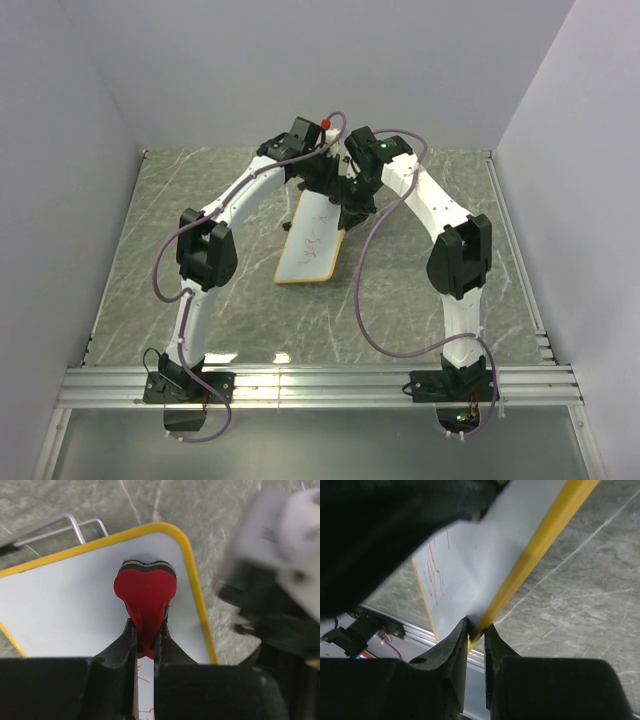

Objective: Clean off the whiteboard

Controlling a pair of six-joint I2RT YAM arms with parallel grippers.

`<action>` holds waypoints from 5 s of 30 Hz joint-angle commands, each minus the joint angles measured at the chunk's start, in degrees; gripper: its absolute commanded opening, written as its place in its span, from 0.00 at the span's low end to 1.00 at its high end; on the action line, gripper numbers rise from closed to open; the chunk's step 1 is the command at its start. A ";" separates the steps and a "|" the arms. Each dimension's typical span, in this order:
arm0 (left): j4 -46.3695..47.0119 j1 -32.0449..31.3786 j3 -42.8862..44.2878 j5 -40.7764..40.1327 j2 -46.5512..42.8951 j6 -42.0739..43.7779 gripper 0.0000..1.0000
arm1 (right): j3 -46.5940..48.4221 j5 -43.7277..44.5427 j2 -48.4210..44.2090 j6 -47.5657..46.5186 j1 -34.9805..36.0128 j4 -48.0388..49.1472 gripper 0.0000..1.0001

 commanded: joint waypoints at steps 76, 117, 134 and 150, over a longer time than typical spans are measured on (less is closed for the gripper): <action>5.97 -4.98 -41.32 2.97 -25.69 -17.34 0.00 | -1.79 -7.46 0.92 13.07 0.33 19.90 0.00; 11.69 1.62 -55.74 -6.87 -27.80 -17.17 0.00 | -5.30 -10.45 -2.06 13.51 -2.31 21.65 0.00; 13.09 -4.45 -50.80 -9.06 -31.93 -22.54 0.00 | -7.32 -11.69 -2.68 15.89 -2.22 23.77 0.00; 18.10 3.80 -64.25 -16.01 -31.67 -19.63 0.00 | -7.24 -11.69 -3.56 16.15 -2.48 23.42 0.00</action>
